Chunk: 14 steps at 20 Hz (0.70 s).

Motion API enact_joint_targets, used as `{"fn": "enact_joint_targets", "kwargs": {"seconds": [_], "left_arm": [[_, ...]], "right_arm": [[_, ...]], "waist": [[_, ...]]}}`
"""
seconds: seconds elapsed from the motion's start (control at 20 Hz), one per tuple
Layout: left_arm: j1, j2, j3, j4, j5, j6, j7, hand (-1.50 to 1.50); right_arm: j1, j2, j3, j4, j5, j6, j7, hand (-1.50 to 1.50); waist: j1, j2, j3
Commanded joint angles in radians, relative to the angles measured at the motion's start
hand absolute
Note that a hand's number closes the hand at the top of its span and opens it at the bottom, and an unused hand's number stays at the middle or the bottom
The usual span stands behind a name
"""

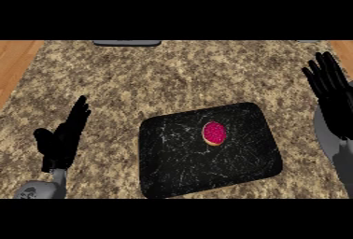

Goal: Pick the cupcake from the tray and place it in the pot

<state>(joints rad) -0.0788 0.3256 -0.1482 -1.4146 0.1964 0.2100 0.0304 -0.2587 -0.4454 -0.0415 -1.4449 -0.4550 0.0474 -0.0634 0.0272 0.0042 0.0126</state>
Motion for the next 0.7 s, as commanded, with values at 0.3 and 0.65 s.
{"fn": "enact_joint_targets", "kwargs": {"seconds": [0.3, 0.65], "left_arm": [[0.014, 0.126, 0.036, -0.017, -0.088, 0.013, 0.043, 0.00], [0.098, 0.139, 0.069, -0.047, -0.103, 0.018, 0.041, 0.00]], "right_arm": [[-0.098, -0.300, 0.200, 0.062, 0.453, 0.012, 0.063, 1.50], [0.155, -0.049, 0.260, -0.005, 0.605, -0.278, -0.317, -1.50]], "waist": [[0.023, -0.015, -0.038], [-0.030, -0.006, -0.012]]}}
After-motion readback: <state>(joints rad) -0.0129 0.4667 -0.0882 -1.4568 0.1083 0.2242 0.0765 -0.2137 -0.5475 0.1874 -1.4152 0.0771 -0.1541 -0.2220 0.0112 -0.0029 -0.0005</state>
